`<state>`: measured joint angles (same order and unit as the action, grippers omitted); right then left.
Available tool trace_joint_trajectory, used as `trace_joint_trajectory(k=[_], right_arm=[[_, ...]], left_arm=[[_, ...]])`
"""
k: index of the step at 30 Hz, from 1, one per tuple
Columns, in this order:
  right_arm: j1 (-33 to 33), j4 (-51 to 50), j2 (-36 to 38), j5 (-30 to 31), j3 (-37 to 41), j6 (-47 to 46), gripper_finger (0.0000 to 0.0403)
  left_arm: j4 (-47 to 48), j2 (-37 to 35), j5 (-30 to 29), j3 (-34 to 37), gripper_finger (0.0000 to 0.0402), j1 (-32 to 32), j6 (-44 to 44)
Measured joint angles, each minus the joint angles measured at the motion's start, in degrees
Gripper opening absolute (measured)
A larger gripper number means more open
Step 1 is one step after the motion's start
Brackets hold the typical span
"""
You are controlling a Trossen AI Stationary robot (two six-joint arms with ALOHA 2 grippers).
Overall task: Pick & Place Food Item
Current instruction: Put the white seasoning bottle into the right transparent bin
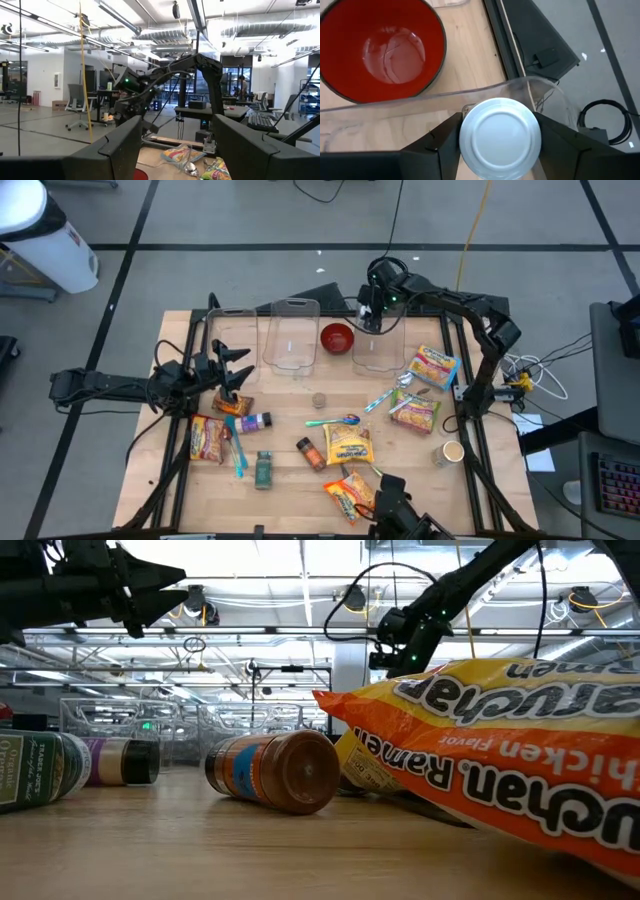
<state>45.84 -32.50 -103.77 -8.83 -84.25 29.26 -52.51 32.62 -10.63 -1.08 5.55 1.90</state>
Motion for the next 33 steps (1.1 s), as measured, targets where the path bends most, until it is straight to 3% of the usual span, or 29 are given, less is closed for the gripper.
trace_joint_trajectory(k=[33], right_arm=[[0.7, 2.0, -1.2, 1.3, 2.1, 1.5, 0.0199]], left_arm=[[0.5, 0.0, 0.0, 0.0, 0.0253, 0.0, 0.8]])
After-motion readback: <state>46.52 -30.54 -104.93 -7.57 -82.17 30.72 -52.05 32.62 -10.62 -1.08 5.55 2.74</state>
